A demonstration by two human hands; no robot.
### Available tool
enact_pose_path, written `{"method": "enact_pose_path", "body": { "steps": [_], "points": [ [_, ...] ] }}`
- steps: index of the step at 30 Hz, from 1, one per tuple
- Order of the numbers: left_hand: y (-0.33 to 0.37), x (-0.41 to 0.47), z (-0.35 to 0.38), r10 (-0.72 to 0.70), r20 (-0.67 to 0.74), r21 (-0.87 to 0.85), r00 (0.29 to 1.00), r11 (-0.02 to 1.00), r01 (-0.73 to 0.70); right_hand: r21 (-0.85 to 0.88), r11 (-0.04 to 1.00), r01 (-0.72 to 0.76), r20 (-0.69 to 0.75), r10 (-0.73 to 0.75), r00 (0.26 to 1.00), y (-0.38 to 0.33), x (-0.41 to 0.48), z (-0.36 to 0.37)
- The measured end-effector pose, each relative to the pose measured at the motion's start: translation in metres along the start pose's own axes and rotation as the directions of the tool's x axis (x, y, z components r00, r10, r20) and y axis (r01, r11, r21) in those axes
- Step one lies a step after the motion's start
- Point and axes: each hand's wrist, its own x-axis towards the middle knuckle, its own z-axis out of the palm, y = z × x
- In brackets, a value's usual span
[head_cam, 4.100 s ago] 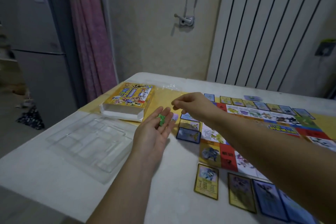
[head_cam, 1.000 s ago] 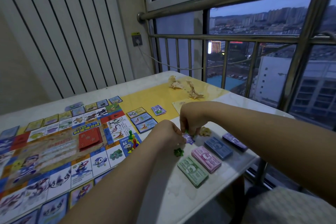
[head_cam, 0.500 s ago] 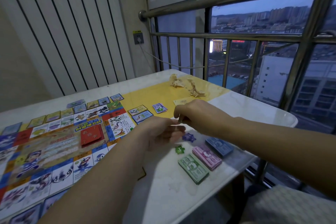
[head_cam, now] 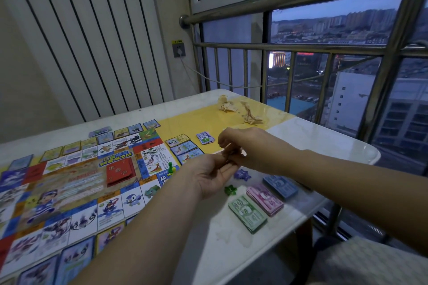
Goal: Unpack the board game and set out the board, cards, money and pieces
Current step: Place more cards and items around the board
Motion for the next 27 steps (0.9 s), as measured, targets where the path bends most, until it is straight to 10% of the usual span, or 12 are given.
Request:
{"method": "enact_pose_path", "body": {
  "steps": [15,27],
  "points": [
    [0.003,-0.006,0.005,0.099,-0.089,0.167,0.991,0.982,-0.083,0.682,0.661,-0.313,-0.076,0.489,0.869,-0.002,0.003,-0.008],
    [0.001,0.001,0.003,0.216,-0.100,0.304,0.971,0.936,-0.177,0.605,0.704,-0.372,-0.007,0.471,0.882,-0.004,0.008,-0.010]
  ]
}}
